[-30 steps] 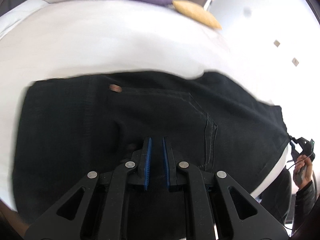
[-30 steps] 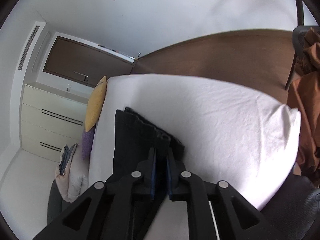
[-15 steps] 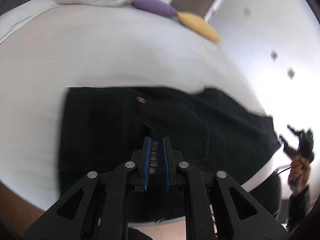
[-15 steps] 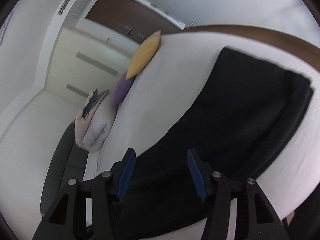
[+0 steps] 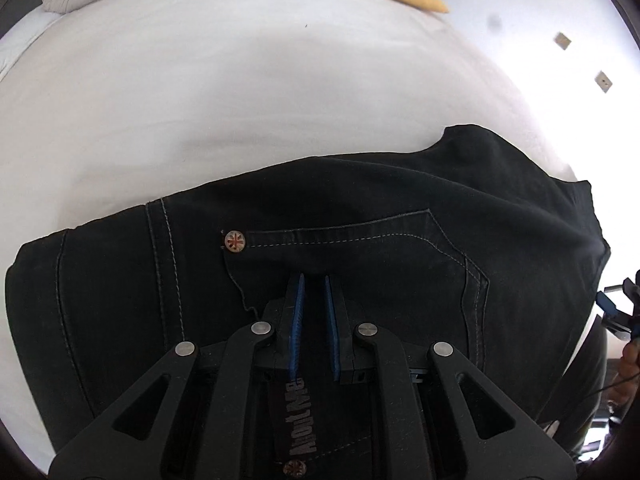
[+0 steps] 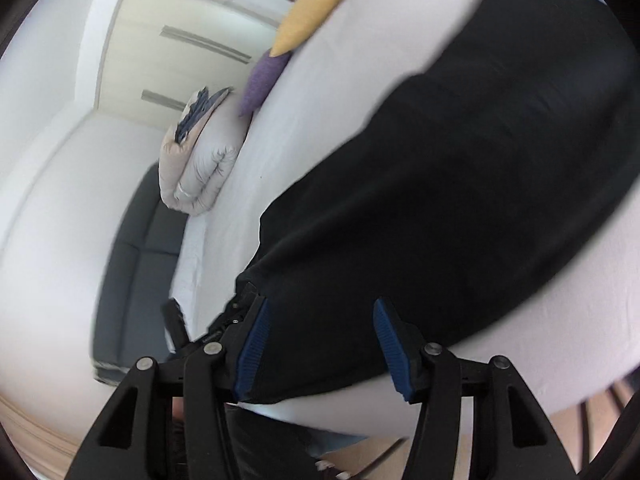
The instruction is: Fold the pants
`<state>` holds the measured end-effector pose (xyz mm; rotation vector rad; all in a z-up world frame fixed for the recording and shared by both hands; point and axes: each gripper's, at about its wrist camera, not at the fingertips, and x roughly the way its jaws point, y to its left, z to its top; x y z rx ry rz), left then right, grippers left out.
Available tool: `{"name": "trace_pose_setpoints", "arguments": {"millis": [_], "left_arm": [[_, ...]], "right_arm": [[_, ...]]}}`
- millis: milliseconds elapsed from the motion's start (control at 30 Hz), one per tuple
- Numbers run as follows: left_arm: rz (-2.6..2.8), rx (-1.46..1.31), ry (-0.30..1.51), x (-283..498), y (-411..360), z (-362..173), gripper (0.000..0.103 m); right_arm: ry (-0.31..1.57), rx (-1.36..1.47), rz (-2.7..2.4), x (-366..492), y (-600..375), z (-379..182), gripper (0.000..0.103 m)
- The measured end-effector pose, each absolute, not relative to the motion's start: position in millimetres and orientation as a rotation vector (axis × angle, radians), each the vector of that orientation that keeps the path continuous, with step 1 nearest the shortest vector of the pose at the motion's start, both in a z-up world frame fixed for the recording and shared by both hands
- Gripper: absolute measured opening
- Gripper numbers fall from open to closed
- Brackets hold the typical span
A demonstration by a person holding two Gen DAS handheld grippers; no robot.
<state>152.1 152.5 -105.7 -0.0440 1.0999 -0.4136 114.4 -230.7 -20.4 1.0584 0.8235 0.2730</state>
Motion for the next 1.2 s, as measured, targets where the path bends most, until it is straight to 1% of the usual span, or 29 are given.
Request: {"name": "trace_pose_setpoints", "arguments": {"millis": [100, 367, 700, 733, 800, 833, 867, 900, 933, 967, 1200], "left_arm": [[-0.422, -0.070, 1.076, 146.0, 160.0, -106.1, 0.010], [-0.411, -0.091, 1.071, 142.4, 163.7, -102.9, 0.010], [-0.410, -0.082, 1.063, 144.1, 157.9, -109.6, 0.010], [-0.410, -0.083, 1.063, 143.9, 158.0, -109.7, 0.010], [-0.411, -0.084, 1.062, 143.6, 158.4, -109.4, 0.010], [-0.412, -0.085, 1.061, 143.5, 158.1, -109.9, 0.010], [-0.413, -0.085, 1.059, 143.3, 158.2, -109.8, 0.010], [-0.415, -0.085, 1.059, 143.2, 158.4, -110.6, 0.010], [-0.417, -0.082, 1.057, 143.0, 158.3, -110.7, 0.010], [-0.419, -0.077, 1.055, 142.5, 157.9, -110.5, 0.010], [-0.423, -0.054, 1.046, 138.1, 154.9, -109.8, 0.010]], "right_arm": [[0.854, 1.121, 0.292, 113.6, -227.0, -35.8, 0.058], [0.967, 1.125, 0.332, 129.2, -197.3, -48.8, 0.057], [1.000, 1.166, 0.379, 136.2, -180.9, -59.1, 0.057], [1.000, 1.168, 0.380, 138.9, -179.7, -60.7, 0.056], [1.002, 1.170, 0.382, 144.6, -179.3, -63.8, 0.047], [1.002, 1.170, 0.388, 148.0, -179.4, -66.6, 0.037], [1.002, 1.174, 0.382, 148.5, -180.5, -69.5, 0.022], [1.004, 1.178, 0.372, 148.1, -182.3, -73.0, 0.012], [1.008, 1.197, 0.368, 145.7, -184.5, -80.1, 0.004], [1.002, 1.207, 0.371, 143.3, -185.6, -82.9, 0.001], [0.979, 1.136, 0.360, 127.1, -181.1, -77.9, 0.001]]}}
